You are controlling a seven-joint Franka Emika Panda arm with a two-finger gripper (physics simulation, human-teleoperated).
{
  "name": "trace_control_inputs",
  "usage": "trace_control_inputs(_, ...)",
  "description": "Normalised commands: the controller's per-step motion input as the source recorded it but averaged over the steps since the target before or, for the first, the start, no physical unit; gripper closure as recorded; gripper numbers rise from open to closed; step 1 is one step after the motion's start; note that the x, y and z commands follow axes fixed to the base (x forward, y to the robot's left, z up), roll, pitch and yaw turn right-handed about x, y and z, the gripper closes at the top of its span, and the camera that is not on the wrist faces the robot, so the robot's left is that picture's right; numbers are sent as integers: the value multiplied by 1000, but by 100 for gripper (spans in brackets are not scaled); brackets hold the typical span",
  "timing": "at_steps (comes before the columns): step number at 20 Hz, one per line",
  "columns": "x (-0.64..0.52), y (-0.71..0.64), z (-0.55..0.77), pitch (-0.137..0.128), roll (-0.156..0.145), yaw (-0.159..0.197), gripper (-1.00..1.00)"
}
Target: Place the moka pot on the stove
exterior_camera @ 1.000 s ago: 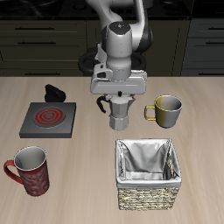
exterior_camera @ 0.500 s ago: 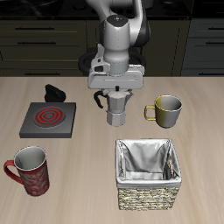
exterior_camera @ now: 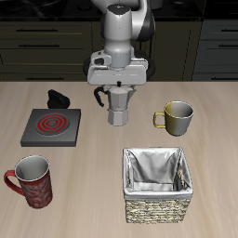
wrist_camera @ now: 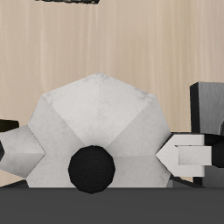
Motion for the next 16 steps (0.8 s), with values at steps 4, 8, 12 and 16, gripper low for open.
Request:
trace_control_inputs(4, -132, -230, 402, -75, 0, -4, 100)
trace_control_inputs(8, -43, -215, 306, -54, -27, -9, 100)
trace_control_inputs(12, 13, -195, 202, -37, 5, 6, 100)
trace_control_inputs(16, 45, -172, 151, -14, 14, 11, 100)
